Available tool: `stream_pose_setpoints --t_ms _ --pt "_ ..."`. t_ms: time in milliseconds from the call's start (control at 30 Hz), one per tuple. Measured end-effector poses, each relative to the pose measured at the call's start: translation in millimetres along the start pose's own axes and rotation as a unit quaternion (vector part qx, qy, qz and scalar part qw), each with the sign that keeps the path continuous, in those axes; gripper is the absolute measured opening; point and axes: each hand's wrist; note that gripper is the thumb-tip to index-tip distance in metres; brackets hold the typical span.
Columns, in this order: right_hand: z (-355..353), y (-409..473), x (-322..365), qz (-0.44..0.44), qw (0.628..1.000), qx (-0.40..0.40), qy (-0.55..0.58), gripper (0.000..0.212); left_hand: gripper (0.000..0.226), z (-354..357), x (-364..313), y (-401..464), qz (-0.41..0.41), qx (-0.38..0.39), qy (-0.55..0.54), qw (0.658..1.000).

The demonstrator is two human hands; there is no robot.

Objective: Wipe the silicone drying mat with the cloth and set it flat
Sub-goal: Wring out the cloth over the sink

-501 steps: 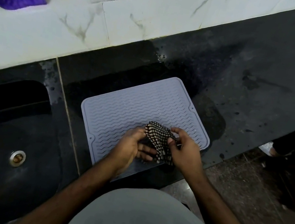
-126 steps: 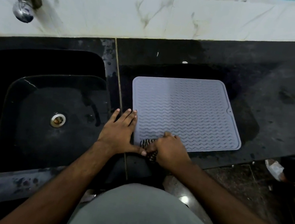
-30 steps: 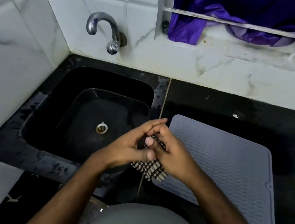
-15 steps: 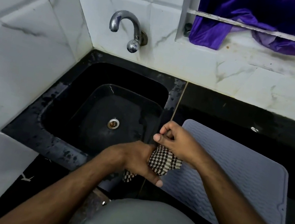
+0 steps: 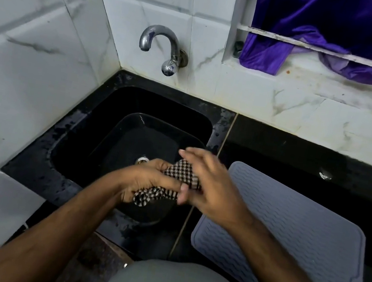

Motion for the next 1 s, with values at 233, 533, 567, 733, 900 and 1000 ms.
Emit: stream_pose_setpoints --t_ms 233,533,567,733,900,1000 --pt "3 9 5 0.038 0.999 0.021 0.008 0.117 0.067 5 -23 -5 0.021 0.128 0.04 0.991" --pt "-7 19 -9 -0.014 0.959 0.107 -0.263 0.023 0.073 25 -25 0 -0.036 -0.133 0.494 0.858" --pt "-6 21 -7 -0.013 0.955 0.12 -0.271 0.014 0.056 29 -22 4 -0.026 -0.172 0.524 0.834" --pt "3 30 5 0.077 0.953 0.192 -0.224 0.013 0.022 15 -1 22 0.04 -0.245 0.656 0.712" --pt "30 49 -3 0.208 0.941 0.257 -0.077 0.02 0.045 -9 24 44 0.126 -0.245 0.747 0.605" --pt "34 56 -11 0.302 0.887 0.315 0.152 0.022 0.065 -28 36 45 0.171 -0.256 0.748 0.588"
Point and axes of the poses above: each hand's wrist, its own y-axis towards the middle knuckle, its own z-axis out of the palm, x = y × z, and after that the axes turned 5 degrees about -z, right-handed
